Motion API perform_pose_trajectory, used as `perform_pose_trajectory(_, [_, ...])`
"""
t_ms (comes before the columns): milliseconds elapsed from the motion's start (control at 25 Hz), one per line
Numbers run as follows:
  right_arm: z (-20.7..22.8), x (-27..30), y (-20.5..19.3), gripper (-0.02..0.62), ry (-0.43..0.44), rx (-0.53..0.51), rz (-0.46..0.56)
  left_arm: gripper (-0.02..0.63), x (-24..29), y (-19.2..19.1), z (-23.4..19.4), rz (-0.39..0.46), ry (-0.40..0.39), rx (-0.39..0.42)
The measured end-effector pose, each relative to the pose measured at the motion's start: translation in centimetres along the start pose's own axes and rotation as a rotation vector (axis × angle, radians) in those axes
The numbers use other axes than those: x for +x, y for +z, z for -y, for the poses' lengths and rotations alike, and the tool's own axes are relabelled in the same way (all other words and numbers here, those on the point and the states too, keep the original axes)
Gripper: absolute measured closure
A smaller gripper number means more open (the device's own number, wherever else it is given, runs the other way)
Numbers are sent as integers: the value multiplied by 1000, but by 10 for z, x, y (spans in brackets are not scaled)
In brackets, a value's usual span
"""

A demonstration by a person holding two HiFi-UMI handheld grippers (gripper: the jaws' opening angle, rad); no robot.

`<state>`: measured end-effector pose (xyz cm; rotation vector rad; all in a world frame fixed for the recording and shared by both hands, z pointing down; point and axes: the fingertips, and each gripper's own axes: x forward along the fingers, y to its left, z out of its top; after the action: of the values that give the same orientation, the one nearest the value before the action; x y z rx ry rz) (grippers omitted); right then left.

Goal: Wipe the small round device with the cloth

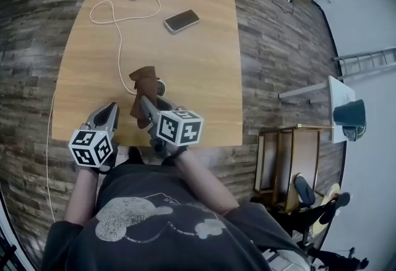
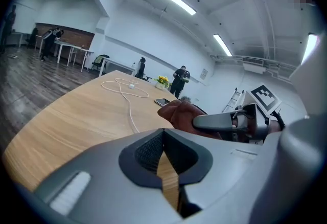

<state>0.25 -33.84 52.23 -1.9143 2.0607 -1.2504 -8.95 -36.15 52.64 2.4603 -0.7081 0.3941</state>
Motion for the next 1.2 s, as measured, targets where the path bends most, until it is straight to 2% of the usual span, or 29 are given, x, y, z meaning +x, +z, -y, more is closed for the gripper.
perform_pose_trajectory(280, [5, 13, -30, 520, -46, 68, -17, 588, -4, -6, -11, -32, -34, 14])
perform_pose_trajectory(600, [18, 25, -63, 520, -86, 95, -96, 588, -7, -14, -18, -43, -38, -4])
perform_pose_trajectory(840, [19, 28, -76, 520, -71, 115, -130, 588, -8, -18, -18, -42, -32, -14])
perform_pose_trajectory(1000, [2, 25, -75, 520, -11, 62, -150, 588, -7, -17, -18, -36, -26, -27])
perform_pose_trajectory(1200, [-22, 16, -62, 520, 56, -103, -143, 588, 1, -19, -13, -40, -22, -32])
